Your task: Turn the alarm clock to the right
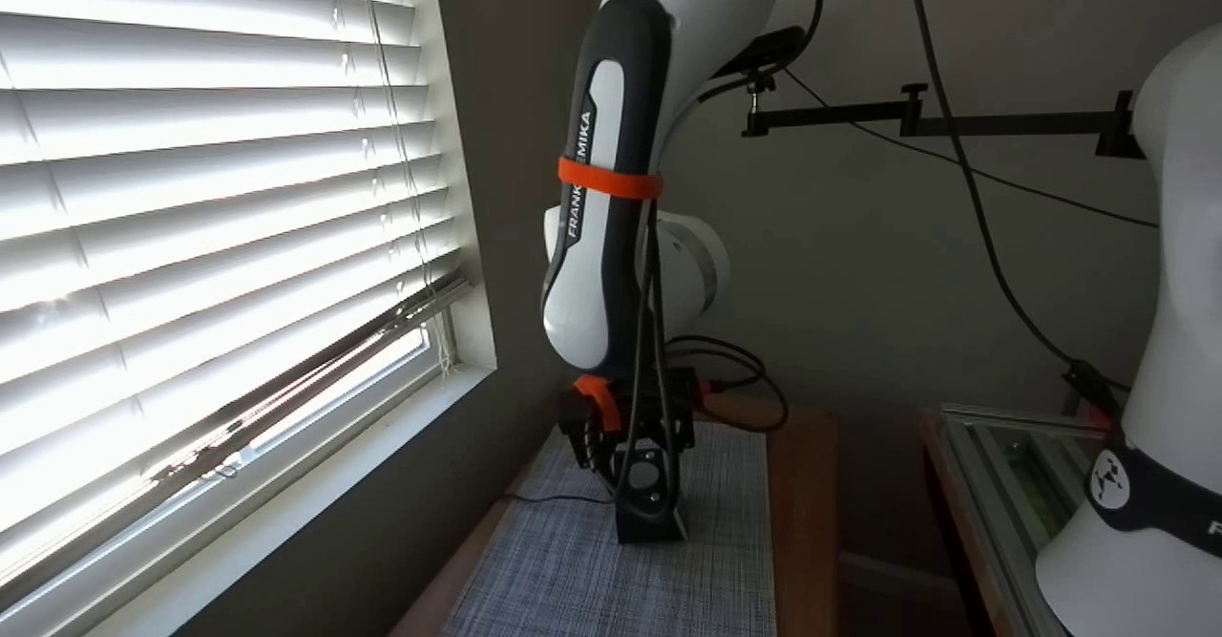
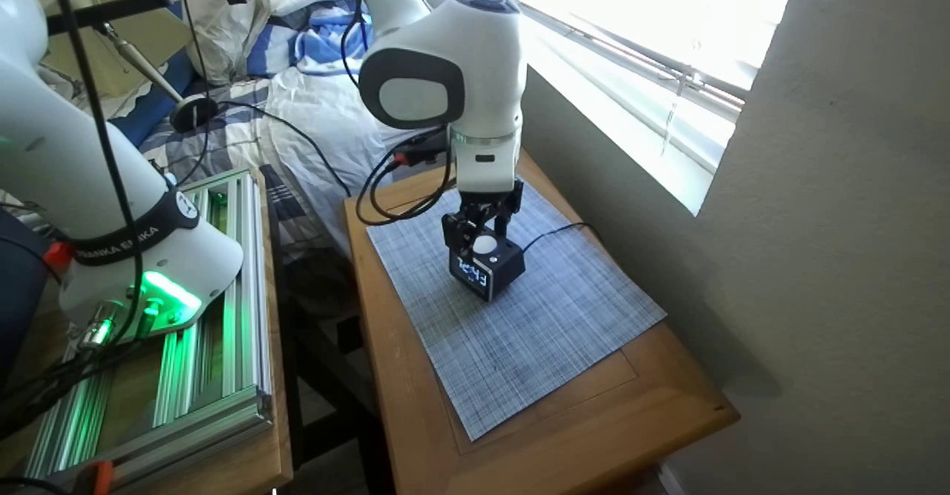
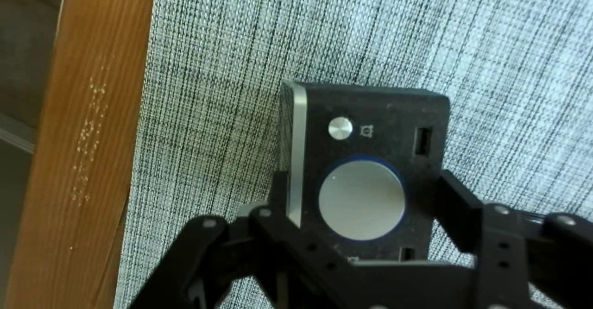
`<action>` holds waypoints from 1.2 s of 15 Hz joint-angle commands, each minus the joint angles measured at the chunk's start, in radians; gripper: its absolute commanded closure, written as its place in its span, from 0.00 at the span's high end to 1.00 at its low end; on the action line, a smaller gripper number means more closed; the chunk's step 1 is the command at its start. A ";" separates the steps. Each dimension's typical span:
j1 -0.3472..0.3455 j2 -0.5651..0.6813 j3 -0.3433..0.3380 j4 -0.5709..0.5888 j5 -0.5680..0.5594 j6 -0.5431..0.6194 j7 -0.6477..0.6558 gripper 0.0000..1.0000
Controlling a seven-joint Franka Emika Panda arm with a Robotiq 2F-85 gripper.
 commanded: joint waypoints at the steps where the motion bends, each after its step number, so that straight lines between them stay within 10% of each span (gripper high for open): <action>1: 0.010 -0.060 -0.014 -0.027 -0.060 -0.017 -0.078 0.52; 4: 0.010 -0.021 -0.005 -0.002 -0.037 -0.010 -0.085 0.52; 5: 0.010 -0.025 -0.005 -0.002 -0.037 -0.012 -0.091 0.77; 10: 0.010 -0.018 -0.005 -0.002 -0.037 -0.012 -0.091 0.77; 11: 0.060 -0.023 -0.048 -0.016 -0.083 0.007 -0.067 0.52; 18: 0.227 -0.088 -0.198 -0.066 -0.332 0.002 -0.113 0.52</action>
